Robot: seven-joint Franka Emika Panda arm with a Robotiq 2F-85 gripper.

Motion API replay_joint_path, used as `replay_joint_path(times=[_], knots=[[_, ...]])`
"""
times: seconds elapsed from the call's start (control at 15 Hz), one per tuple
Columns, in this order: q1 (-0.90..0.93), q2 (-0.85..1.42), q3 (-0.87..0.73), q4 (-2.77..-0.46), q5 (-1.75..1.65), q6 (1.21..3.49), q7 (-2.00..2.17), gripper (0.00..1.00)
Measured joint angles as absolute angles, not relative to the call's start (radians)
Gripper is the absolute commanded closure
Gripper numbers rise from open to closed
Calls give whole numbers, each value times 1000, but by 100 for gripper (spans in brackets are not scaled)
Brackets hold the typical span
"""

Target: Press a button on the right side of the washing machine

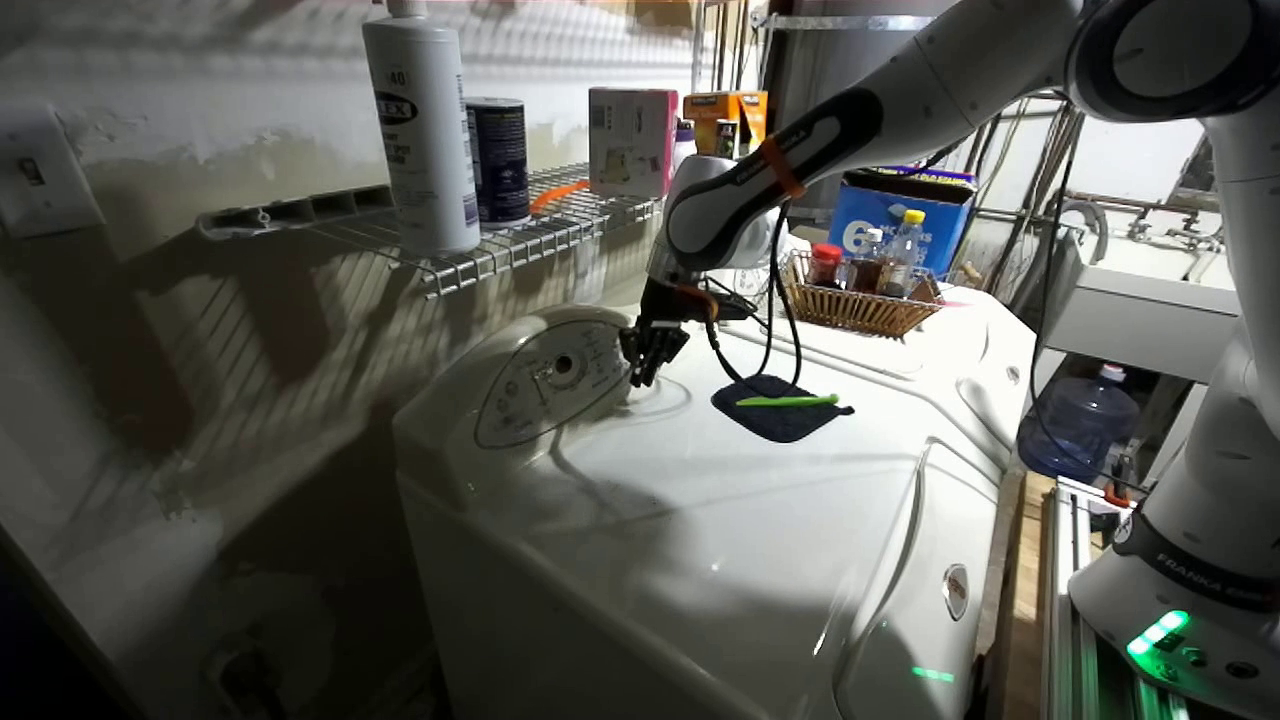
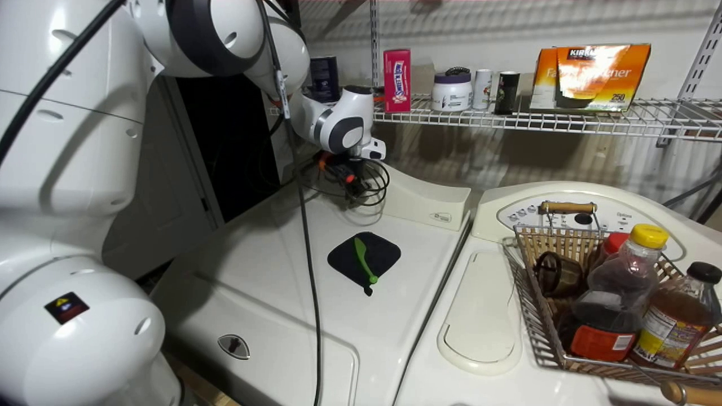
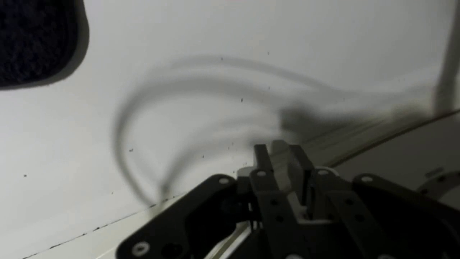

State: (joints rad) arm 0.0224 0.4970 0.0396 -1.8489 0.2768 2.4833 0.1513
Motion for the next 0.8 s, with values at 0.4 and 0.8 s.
replay_joint_path(times=[0.4, 0.8], knots=[[75, 226, 30, -2110, 91, 2417, 160, 4], [102, -123, 52, -2343, -119, 2524, 266, 0]])
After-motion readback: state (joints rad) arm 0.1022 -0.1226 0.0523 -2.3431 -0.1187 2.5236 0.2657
